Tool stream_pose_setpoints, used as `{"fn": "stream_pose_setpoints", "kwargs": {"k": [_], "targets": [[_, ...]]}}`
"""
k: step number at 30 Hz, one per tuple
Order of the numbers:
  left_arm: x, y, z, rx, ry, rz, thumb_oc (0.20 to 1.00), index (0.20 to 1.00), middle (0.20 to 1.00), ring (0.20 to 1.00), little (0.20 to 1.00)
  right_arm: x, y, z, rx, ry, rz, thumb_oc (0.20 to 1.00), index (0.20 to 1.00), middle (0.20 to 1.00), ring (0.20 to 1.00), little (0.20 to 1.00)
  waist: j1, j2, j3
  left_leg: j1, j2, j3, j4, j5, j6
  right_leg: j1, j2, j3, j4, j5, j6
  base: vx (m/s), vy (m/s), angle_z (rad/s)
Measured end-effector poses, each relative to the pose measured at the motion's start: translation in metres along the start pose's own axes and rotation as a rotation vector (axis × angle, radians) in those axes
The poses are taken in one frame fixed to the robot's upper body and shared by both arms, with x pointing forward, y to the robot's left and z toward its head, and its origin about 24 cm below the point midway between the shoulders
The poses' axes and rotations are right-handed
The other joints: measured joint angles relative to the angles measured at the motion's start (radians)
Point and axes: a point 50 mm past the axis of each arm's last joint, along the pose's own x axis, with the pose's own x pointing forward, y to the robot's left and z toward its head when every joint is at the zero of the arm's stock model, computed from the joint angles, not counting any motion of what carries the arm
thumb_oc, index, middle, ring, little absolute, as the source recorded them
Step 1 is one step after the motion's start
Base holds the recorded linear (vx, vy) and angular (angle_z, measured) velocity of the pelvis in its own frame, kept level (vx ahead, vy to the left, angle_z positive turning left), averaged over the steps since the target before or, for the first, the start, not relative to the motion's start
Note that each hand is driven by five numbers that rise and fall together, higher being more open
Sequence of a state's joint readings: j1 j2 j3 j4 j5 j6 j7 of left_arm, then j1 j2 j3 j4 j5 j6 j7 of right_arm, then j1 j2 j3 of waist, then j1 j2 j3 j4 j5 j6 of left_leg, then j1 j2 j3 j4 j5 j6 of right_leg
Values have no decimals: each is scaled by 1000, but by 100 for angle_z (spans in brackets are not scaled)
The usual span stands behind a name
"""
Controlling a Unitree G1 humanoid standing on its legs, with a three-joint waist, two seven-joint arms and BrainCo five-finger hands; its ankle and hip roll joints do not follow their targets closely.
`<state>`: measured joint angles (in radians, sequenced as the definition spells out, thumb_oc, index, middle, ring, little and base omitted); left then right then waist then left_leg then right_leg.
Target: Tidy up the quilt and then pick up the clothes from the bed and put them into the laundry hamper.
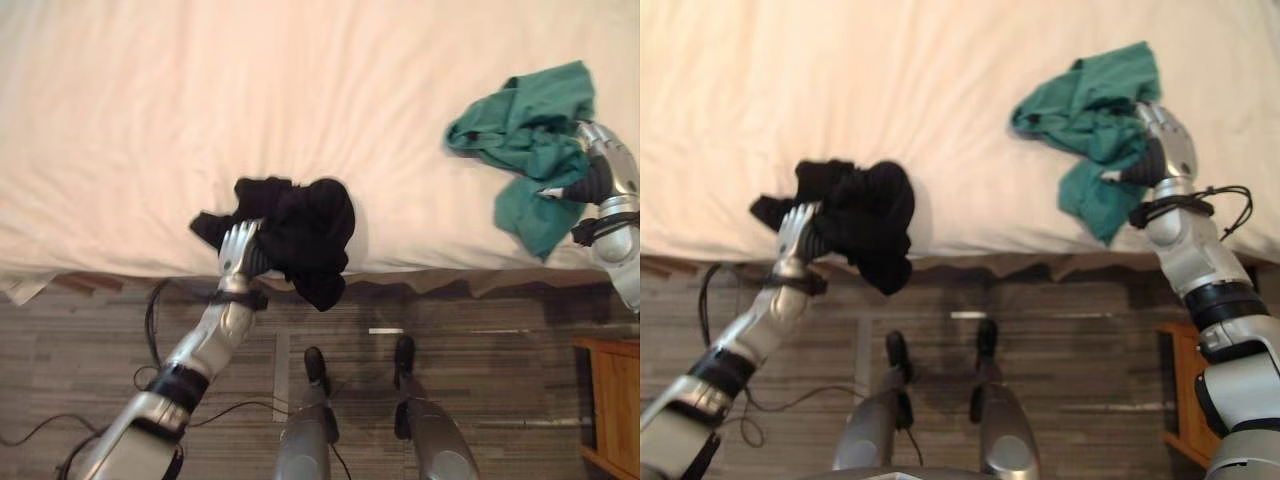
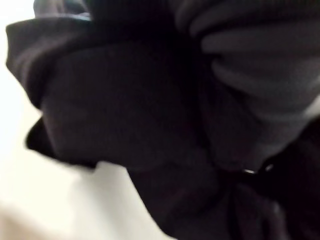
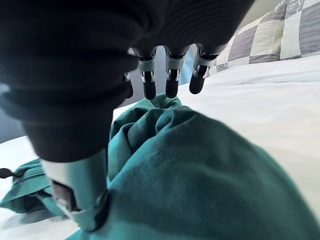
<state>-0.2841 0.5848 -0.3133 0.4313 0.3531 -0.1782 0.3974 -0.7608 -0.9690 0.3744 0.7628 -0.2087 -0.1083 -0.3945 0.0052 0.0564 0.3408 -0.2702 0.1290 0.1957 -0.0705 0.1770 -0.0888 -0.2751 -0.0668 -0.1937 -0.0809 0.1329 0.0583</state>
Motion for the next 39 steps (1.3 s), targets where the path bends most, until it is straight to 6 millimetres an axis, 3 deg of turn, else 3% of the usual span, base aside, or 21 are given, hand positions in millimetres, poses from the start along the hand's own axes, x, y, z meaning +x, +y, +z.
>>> {"fn": "stream_pose_setpoints", "kwargs": {"k": [2,3,5,7,8,11,15,16,19,22,24,25,30,31,32,33,34,35,36,37,39], "targets": [[-21,-8,-27,-9,128,-49,200,200,200,200,200,-1,-13,-28,-16,141,-29,1000,1000,1000,1000,1000,17,29,5,-16,-2,-17,0,3,1,-2,-9,-18,0,2,-3,-28,-19,50],[-54,-10,-64,-15,310,-75,200,200,200,200,200,-2,-21,-46,-7,234,-52,1000,1000,1000,1000,1000,37,49,13,-33,-7,-17,-2,3,1,-17,-14,-25,0,-3,4,-17,8,23],[-98,-8,-106,-24,565,-75,200,200,200,200,200,-3,-31,-64,38,356,-104,1000,1000,1000,1000,1000,60,76,24,-62,-14,-18,-7,2,0,-43,-21,-32,0,2,10,-44,-1,17],[-120,-8,-117,-62,653,-58,200,200,200,200,200,-9,-33,-76,63,422,-123,1000,1000,1000,1000,1000,74,78,25,-72,-19,-18,-7,2,0,-55,-27,-29,0,6,17,-30,-9,5],[-129,-8,-120,-89,683,-49,200,200,200,200,200,-13,-34,-84,85,466,-131,200,200,200,200,200,80,78,25,-78,-22,-19,-8,2,0,-57,-29,-32,0,8,19,-14,-8,9],[-124,-10,-112,-131,643,-57,200,200,200,200,200,-21,-28,-95,72,519,-104,200,200,200,200,200,87,77,26,-78,-24,-22,-8,2,0,-54,-32,-35,0,14,28,-7,22,6],[-94,-21,-83,-263,528,-18,200,200,200,200,200,-29,-10,-80,214,452,-118,200,200,200,200,200,73,69,25,-44,-25,-17,-10,4,4,-25,-31,-28,0,20,34,56,32,-5],[-92,-25,-79,-286,521,-24,200,200,200,200,200,-43,14,-65,360,406,-101,200,200,200,200,200,48,50,22,-4,-18,-13,-10,1,-1,12,-27,-27,0,18,32,126,-24,-14],[-96,-27,-79,-305,534,-27,200,200,200,200,200,-81,52,-37,584,333,-29,200,200,200,200,200,16,12,10,69,-7,-14,-10,-13,-4,84,-12,-25,0,-1,17,158,-41,-12],[-94,-26,-76,-362,540,-1,200,200,200,200,200,-162,124,-8,751,379,286,200,200,200,200,200,-19,-40,-24,141,15,-14,-10,-34,-22,150,13,-20,0,-31,12,122,1,-11],[-95,-29,-76,-435,568,33,200,200,200,200,200,-181,137,3,809,403,337,200,200,200,200,200,-27,-43,-27,161,23,-14,-10,-47,-22,169,22,-19,0,-31,9,51,38,-10],[-99,-36,-74,-551,613,83,200,200,200,200,200,-212,158,27,841,373,513,200,200,200,200,200,-29,-56,-37,191,24,-11,-10,-49,-18,194,22,-14,0,-30,7,20,40,-10],[-123,-53,-72,-640,687,75,200,200,200,200,200,-227,174,51,852,296,686,200,200,200,200,200,-2,-56,-86,203,20,-23,-11,-56,-16,217,17,-19,0,-35,11,-41,-13,10],[-124,-61,-66,-668,695,65,200,200,200,200,200,-229,176,55,844,294,686,200,200,200,200,200,32,-49,-85,190,9,-65,-4,-58,-20,243,11,-47,3,-33,11,-147,-8,157],[-114,-80,-43,-756,663,55,200,200,200,200,200,-234,176,46,769,312,683,200,200,200,200,200,59,-23,-107,150,-7,-164,32,-75,-42,298,3,-185,0,-49,8,-41,97,238],[-115,-88,-37,-764,659,19,200,200,200,200,200,-233,179,45,744,310,690,200,200,200,200,200,76,-21,-123,143,0,-148,14,-80,-23,323,-6,-238,2,-69,6,-75,171,286],[-112,-90,-35,-765,650,5,200,200,200,200,200,-229,181,49,727,288,694,200,200,200,200,200,101,-39,-132,131,12,-52,4,-135,-25,338,-30,-324,1,-71,7,-64,209,234],[-108,-91,-38,-760,665,8,200,200,200,200,200,-224,181,55,739,273,678,200,200,200,200,200,97,-77,-135,128,27,109,9,-192,-51,350,-80,-409,0,-79,8,-97,157,231],[-105,-93,-40,-755,683,4,200,200,200,200,200,-222,181,60,745,251,677,200,200,200,200,200,92,-100,-136,106,37,245,45,-187,-40,367,-114,-477,3,-87,-2,-57,323,311],[-122,-97,-49,-788,760,10,200,200,200,200,200,-210,177,66,729,196,646,200,200,200,200,200,88,-86,-158,108,115,426,127,-163,-24,397,-147,-544,43,-90,-3,56,322,278],[-147,-103,-55,-824,845,7,200,200,200,200,200,-210,175,62,732,216,628,200,200,200,200,200,89,-42,-193,159,144,423,131,-161,-6,455,-169,-558,88,-108,25,136,350,213]]}}
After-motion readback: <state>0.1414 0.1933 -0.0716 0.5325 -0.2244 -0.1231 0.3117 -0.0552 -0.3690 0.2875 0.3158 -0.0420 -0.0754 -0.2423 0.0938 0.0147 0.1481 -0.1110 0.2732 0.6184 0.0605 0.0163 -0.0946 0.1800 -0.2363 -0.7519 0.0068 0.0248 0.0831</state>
